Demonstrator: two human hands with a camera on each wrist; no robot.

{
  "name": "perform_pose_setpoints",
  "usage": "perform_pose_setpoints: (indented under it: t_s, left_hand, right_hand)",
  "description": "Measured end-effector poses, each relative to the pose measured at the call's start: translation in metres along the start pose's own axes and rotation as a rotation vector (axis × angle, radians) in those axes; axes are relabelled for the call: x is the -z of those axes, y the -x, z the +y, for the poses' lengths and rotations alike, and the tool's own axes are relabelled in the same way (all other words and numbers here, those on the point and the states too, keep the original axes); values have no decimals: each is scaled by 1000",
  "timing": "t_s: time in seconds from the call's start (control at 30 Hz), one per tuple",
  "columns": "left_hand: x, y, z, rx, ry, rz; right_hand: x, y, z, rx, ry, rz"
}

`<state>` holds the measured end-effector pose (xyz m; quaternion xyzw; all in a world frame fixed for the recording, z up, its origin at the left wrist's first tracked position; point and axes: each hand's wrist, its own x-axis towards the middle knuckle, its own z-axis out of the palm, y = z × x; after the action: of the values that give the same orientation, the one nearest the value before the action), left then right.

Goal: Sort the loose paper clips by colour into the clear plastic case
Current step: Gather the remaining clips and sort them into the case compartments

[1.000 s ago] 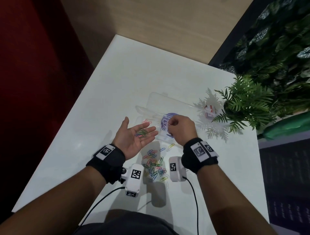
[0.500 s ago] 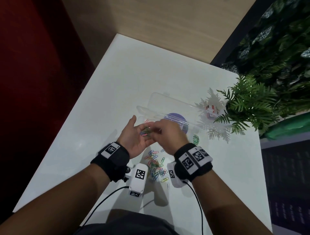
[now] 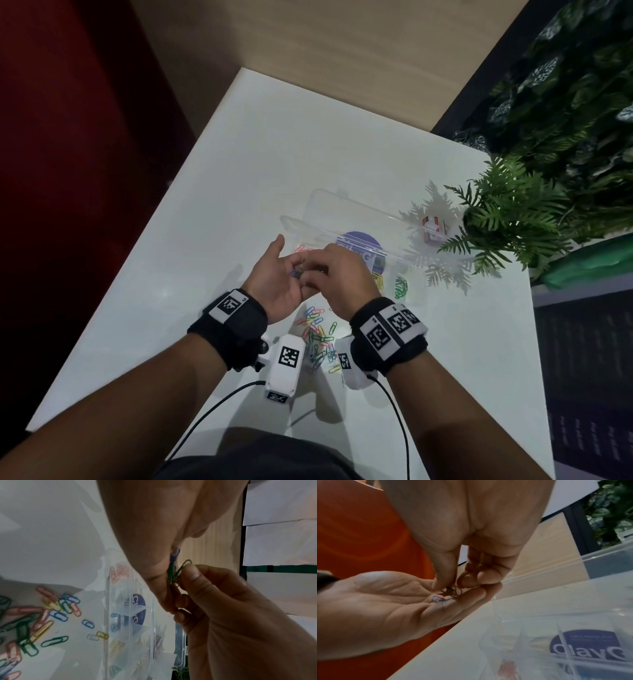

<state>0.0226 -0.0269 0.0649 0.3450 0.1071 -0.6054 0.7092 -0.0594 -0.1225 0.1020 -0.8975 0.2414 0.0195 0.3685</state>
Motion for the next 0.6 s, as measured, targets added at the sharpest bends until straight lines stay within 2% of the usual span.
perform_pose_setpoints:
  t_s: [0.2,0.33,0.43,0.6]
  left_hand:
    - [5,-1,3,9,-2,5]
    - [9,-4,6,9,3,34]
    - [19,-1,9,14,8,79]
    - [38,9,16,0,28,141]
  right_hand:
    - [1,-4,6,-94,-267,59]
    - [4,-9,11,-161,-335,121]
    - [7,-20,17,-225,-308,195]
    - [0,-52,17,-310,-205,188]
